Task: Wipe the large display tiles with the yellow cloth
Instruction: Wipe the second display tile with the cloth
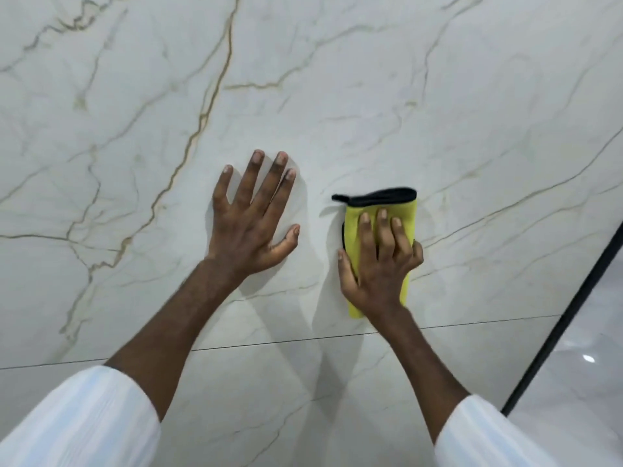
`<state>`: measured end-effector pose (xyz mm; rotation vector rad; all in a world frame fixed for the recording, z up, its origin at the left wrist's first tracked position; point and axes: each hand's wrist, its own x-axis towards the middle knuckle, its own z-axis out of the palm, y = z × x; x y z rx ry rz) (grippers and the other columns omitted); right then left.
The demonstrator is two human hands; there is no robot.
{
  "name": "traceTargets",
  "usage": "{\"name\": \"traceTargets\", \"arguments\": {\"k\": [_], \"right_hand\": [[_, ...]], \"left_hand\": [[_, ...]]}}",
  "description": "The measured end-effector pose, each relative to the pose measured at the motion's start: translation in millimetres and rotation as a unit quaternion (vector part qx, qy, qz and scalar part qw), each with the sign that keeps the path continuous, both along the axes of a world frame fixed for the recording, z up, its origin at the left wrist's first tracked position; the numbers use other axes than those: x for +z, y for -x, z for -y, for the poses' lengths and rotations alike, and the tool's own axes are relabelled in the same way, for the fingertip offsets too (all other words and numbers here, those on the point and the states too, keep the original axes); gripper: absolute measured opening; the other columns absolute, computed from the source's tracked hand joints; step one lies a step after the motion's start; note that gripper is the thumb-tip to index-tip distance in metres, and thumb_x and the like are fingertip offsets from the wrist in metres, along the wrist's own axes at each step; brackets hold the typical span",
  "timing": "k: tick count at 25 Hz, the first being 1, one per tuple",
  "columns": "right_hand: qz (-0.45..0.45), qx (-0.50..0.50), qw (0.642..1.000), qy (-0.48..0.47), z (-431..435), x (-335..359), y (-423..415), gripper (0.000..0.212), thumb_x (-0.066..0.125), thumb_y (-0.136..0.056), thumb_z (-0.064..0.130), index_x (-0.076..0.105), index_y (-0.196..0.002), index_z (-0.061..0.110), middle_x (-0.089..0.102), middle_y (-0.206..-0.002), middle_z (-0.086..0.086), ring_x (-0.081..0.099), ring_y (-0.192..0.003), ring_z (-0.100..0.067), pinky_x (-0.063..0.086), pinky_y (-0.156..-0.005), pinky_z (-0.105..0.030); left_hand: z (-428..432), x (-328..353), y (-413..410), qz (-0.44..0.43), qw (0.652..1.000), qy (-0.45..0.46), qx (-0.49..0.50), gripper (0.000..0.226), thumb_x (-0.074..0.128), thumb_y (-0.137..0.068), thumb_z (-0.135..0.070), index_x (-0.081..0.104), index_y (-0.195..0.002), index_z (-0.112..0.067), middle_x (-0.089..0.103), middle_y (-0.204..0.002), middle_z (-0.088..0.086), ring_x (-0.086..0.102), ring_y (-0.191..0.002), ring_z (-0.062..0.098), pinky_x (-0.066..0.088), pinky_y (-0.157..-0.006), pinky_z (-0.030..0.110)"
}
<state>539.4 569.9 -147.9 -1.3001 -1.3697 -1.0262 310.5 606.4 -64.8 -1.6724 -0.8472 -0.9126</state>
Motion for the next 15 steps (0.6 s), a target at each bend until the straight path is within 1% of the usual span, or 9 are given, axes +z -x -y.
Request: {"name": "traceTargets", "arguments": {"k": [2,4,6,8,10,12,13,15], "right_hand": [[-0.015,0.001,1.000,-0.020,-1.5,45.6,7.3,0.070,0.052,-0.097,0.051,0.036,-0.158,0.021,0.036,-0.162,-0.007,0.031,-0.144,-0.027,0.035,-0.103,-0.061],[-0.041,0.017,0.998,-0.047,-3.1,95.7,13.6,0.071,0.058,-0.094,0.050,0.045,-0.156,0.019,0.044,-0.161,-0.010,0.033,-0.144,-0.025,0.036,-0.102,-0.061],[-0.049,0.023,0.996,-0.068,-6.2,109.6,17.8,0.069,0.060,-0.094,0.049,0.049,-0.154,0.017,0.046,-0.159,-0.010,0.034,-0.145,-0.024,0.037,-0.102,-0.061],[-0.017,0.029,0.997,-0.071,-8.4,76.3,15.5,0.067,0.060,-0.095,0.048,0.049,-0.154,0.018,0.046,-0.159,-0.010,0.034,-0.145,-0.025,0.037,-0.103,-0.062],[0.000,0.037,0.998,-0.052,-9.3,8.7,9.0,0.068,0.060,-0.096,0.048,0.043,-0.156,0.020,0.040,-0.162,-0.007,0.032,-0.146,-0.027,0.035,-0.105,-0.061],[-0.003,0.035,0.999,-0.008,-4.7,-68.0,6.5,0.069,0.059,-0.097,0.048,0.036,-0.157,0.022,0.029,-0.163,-0.004,0.028,-0.146,-0.029,0.032,-0.105,-0.060],[0.001,0.027,0.999,0.020,-1.4,-102.1,6.5,0.070,0.060,-0.096,0.048,0.034,-0.156,0.022,0.025,-0.163,-0.004,0.026,-0.146,-0.030,0.032,-0.105,-0.059],[0.003,0.019,0.997,0.076,10.4,-145.2,4.4,0.076,0.063,-0.093,0.049,0.032,-0.156,0.021,0.020,-0.162,-0.005,0.023,-0.145,-0.031,0.030,-0.104,-0.057]], "left_hand": [[-0.7,-1.6,1.7,-0.001,1.000,0.004,-0.003,0.080,0.051,-0.099,-0.050,0.031,-0.164,-0.008,0.025,-0.170,0.014,0.025,-0.158,0.038,0.010,-0.127,0.060],[0.9,-2.1,3.9,-0.003,1.000,0.005,0.000,0.079,0.051,-0.100,-0.050,0.031,-0.164,-0.008,0.025,-0.170,0.015,0.026,-0.157,0.039,0.010,-0.126,0.061],[1.4,-1.0,3.4,0.002,1.000,0.009,-0.005,0.079,0.051,-0.100,-0.049,0.031,-0.163,-0.007,0.026,-0.170,0.015,0.027,-0.157,0.041,0.010,-0.126,0.061],[1.1,-1.0,3.6,0.001,1.000,0.011,0.000,0.079,0.051,-0.100,-0.050,0.031,-0.164,-0.007,0.027,-0.169,0.016,0.028,-0.156,0.042,0.011,-0.125,0.062],[0.8,-1.7,4.6,-0.005,1.000,0.016,0.019,0.079,0.050,-0.100,-0.050,0.029,-0.164,-0.007,0.029,-0.169,0.017,0.029,-0.156,0.043,0.013,-0.124,0.064],[3.7,0.7,3.2,0.001,0.999,0.030,0.024,0.078,0.049,-0.101,-0.049,0.030,-0.163,-0.006,0.031,-0.168,0.020,0.029,-0.155,0.045,0.015,-0.123,0.065],[6.9,1.9,3.3,0.003,0.999,0.043,0.007,0.076,0.050,-0.102,-0.047,0.031,-0.163,-0.006,0.032,-0.168,0.021,0.028,-0.155,0.045,0.017,-0.123,0.066],[14.5,0.3,10.0,-0.004,0.998,0.060,-0.032,0.073,0.050,-0.103,-0.044,0.034,-0.162,-0.005,0.031,-0.167,0.023,0.027,-0.156,0.044,0.019,-0.122,0.067]]}}
